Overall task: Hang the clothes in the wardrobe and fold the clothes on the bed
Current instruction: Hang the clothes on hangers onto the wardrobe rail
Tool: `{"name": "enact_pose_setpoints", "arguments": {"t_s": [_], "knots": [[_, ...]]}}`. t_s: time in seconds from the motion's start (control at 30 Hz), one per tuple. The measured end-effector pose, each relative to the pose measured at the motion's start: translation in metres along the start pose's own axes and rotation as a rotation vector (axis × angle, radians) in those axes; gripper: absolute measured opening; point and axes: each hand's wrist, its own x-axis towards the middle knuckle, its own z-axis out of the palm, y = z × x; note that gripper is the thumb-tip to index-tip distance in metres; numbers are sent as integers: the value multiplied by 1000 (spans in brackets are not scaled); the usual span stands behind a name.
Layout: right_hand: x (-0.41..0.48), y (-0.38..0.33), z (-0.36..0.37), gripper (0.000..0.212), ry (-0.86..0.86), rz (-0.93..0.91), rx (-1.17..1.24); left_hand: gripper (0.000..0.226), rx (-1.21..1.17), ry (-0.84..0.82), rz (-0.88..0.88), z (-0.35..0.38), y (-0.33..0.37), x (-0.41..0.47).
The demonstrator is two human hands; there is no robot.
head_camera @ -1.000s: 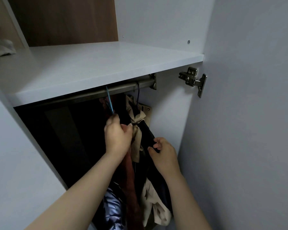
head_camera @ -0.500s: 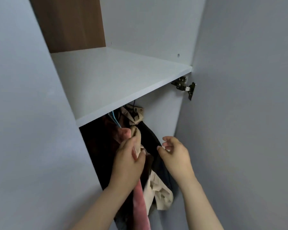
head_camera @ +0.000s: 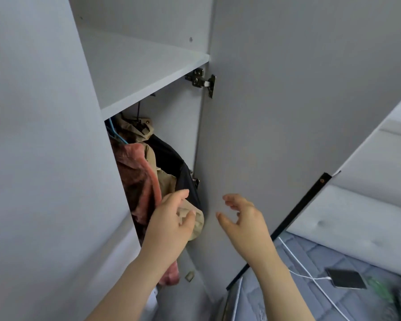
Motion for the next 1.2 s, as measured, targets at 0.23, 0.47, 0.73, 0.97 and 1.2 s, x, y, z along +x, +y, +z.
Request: {"name": "enact_pose_setpoints", "arguments": {"t_s": [0.23, 0.47, 0.73, 0.97, 1.2], "knots": [[-12, 30, -14, 41, -34, 8, -131, 47, 145, -88, 68, 27, 4, 3], [-26, 47, -17, 43, -32, 79, -130, 46, 203, -211, 98, 51, 5, 3], [-70, 55, -34, 43, 55, 234, -151, 47, 249, -404, 187, 70, 7, -9], [-145, 59, -45, 40, 172, 447, -183, 46, 233, -677, 291, 96, 11, -33], [-235, 75, -79, 39, 353, 713, -243, 44, 186, -953, 478, 151, 54, -83]]}}
